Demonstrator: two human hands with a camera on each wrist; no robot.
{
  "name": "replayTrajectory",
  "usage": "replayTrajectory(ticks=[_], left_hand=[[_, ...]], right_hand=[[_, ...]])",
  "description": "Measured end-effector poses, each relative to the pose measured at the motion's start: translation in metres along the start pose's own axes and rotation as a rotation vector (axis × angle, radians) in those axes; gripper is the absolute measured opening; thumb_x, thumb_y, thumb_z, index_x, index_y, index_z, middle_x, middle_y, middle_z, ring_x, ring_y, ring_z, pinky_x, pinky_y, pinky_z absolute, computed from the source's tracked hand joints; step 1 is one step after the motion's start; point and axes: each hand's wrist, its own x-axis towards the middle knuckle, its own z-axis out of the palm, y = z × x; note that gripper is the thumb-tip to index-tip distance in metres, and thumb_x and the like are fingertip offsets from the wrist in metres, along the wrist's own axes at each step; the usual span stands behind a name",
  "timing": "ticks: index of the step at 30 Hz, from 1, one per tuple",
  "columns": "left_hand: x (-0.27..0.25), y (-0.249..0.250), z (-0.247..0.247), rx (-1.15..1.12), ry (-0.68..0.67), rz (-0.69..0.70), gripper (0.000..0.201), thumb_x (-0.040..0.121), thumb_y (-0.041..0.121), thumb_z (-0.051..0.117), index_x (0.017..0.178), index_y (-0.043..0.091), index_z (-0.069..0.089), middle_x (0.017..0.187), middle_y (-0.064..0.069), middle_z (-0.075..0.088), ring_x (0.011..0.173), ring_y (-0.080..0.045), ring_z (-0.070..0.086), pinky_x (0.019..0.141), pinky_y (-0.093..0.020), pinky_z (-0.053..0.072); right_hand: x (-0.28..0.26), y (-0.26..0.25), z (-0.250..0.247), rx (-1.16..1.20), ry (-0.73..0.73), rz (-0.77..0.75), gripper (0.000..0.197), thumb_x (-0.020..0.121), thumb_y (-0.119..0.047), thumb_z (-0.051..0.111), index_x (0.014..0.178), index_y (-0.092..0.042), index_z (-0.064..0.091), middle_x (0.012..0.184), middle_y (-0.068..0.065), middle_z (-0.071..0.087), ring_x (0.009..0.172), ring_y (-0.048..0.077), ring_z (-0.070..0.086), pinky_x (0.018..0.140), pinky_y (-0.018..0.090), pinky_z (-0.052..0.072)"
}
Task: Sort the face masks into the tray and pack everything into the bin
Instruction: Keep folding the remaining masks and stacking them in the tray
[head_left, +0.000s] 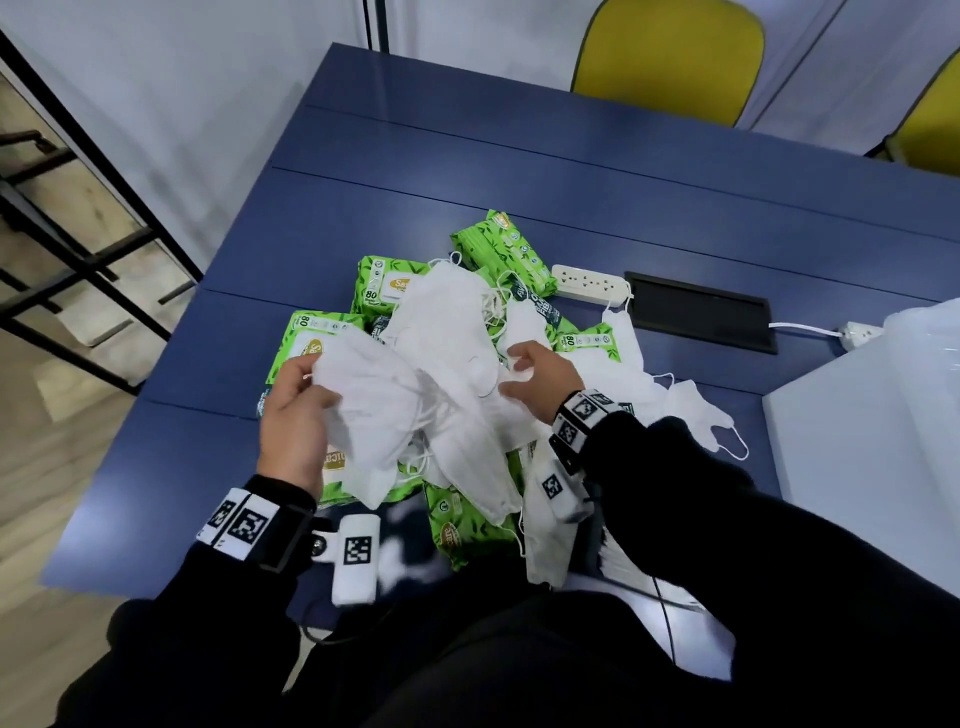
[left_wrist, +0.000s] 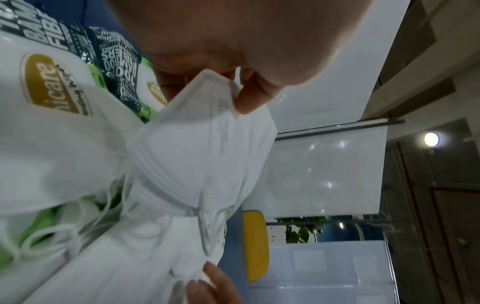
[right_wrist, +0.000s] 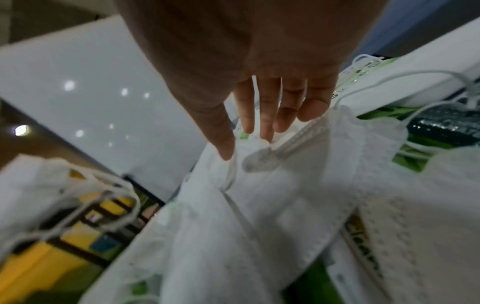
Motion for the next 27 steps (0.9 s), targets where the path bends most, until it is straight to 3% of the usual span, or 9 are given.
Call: replayTrajectory(ticks=[2,5,8,12,15,18,22,24,27], left_hand=[[0.003,0.005,-0.008,-0.061,0.059,-0.01,0.04,0.084,-0.008,0.046,0.099,0.023,0.068,0.091,0.006,0.068,0.081,-0.016,0.061,0.069,-0.027,0.047],[0.005,0.009,-0.016,-0.135,0.125,-0.034,0.04,0.086,-0.008,0.046,0.106,0.018,0.068,0.083,0.009,0.072,0.074,-0.013,0.063,0.065,-0.022,0.05],[0.006,0.007,-0.023,-0.172,0.166,-0.067,0.038,0.086,-0.009,0.047,0.095,0.019,0.071,0.083,0.003,0.073,0.075,-0.017,0.065,0.071,-0.027,0.052],[0.009,-0.001,-0.033,-0.184,0.195,-0.114,0.037,0.084,-0.008,0.049,0.089,0.02,0.073,0.091,-0.006,0.072,0.075,-0.021,0.066,0.072,-0.03,0.053],[0.013,-0.006,-0.036,-0.178,0.208,-0.144,0.036,0.083,-0.007,0.049,0.09,0.02,0.072,0.092,-0.007,0.072,0.071,-0.018,0.067,0.066,-0.025,0.054],[0.016,-0.01,-0.035,-0.161,0.208,-0.164,0.034,0.081,-0.005,0.051,0.092,0.019,0.072,0.096,-0.01,0.071,0.074,-0.021,0.066,0.072,-0.031,0.052],[0.013,-0.006,-0.019,-0.119,0.157,-0.167,0.033,0.084,-0.007,0.05,0.086,0.02,0.069,0.09,-0.006,0.069,0.073,-0.021,0.062,0.069,-0.033,0.046],[0.009,-0.003,-0.01,-0.102,0.118,-0.158,0.032,0.088,-0.008,0.049,0.09,0.017,0.068,0.093,-0.006,0.069,0.073,-0.019,0.061,0.066,-0.032,0.046],[0.006,-0.006,-0.004,-0.083,0.08,-0.163,0.032,0.089,-0.007,0.05,0.112,0.006,0.068,0.105,-0.009,0.067,0.081,-0.022,0.061,0.066,-0.029,0.047]], right_hand=[[0.008,-0.001,0.007,-0.138,-0.085,-0.03,0.056,0.085,-0.037,0.078,0.134,-0.021,0.056,0.125,0.003,0.066,0.114,0.024,0.061,0.09,0.028,0.045],[0.014,0.002,0.009,-0.308,-0.12,-0.109,0.031,0.089,-0.036,0.074,0.112,-0.016,0.066,0.114,0.008,0.069,0.11,0.031,0.062,0.076,0.028,0.038],[0.017,0.015,-0.019,-0.193,-0.013,-0.006,0.04,0.092,-0.04,0.071,0.12,-0.012,0.069,0.122,0.011,0.068,0.117,0.032,0.061,0.09,0.031,0.045],[0.023,0.055,-0.073,-0.003,0.105,0.144,0.017,0.09,-0.037,0.073,0.088,-0.022,0.068,0.077,-0.001,0.068,0.096,0.032,0.071,0.081,0.035,0.054],[0.02,0.076,-0.091,-0.105,0.139,0.202,0.039,0.086,-0.04,0.077,0.116,-0.018,0.065,0.113,0.004,0.067,0.115,0.03,0.062,0.084,0.03,0.042],[0.014,0.08,-0.082,-0.276,0.256,0.175,0.078,0.073,-0.054,0.083,0.139,-0.029,0.049,0.138,0.005,0.052,0.129,0.032,0.047,0.103,0.042,0.042],[0.013,0.057,-0.041,-0.251,0.059,-0.115,0.078,0.071,-0.054,0.083,0.139,-0.038,0.048,0.135,0.001,0.053,0.126,0.026,0.049,0.109,0.045,0.041],[0.012,0.047,-0.016,-0.333,-0.076,-0.107,0.075,0.073,-0.055,0.081,0.137,-0.038,0.046,0.13,0.001,0.05,0.121,0.025,0.051,0.104,0.047,0.045],[0.011,0.043,0.002,-0.478,0.014,0.032,0.08,0.073,-0.059,0.078,0.138,-0.033,0.039,0.13,0.002,0.044,0.118,0.029,0.047,0.096,0.047,0.048]])
